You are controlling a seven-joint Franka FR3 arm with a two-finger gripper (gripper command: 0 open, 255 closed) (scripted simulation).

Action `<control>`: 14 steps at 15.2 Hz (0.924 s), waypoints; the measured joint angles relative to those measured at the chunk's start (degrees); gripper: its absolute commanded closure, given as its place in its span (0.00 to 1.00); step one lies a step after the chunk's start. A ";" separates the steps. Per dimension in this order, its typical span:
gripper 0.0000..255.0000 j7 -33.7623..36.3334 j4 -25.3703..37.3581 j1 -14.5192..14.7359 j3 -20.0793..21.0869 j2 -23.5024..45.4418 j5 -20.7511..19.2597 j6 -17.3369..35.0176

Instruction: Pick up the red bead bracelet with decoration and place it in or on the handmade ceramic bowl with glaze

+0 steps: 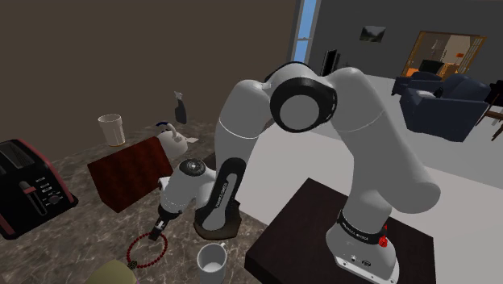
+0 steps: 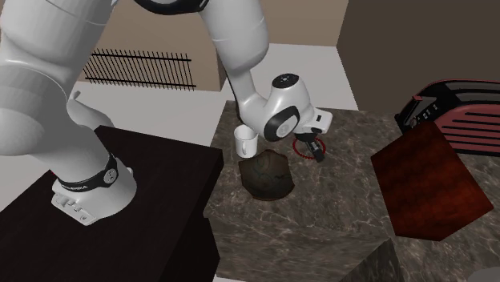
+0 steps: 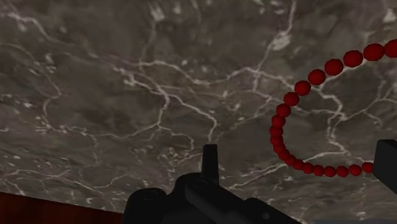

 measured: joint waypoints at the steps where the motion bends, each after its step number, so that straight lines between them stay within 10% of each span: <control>1: 0.00 -0.05 1.25 0.00 0.04 1.27 0.06 0.14; 13: 0.00 -0.10 7.30 -0.26 0.36 7.42 0.51 0.33; 14: 1.00 -0.10 7.30 -0.26 0.36 7.42 0.51 0.33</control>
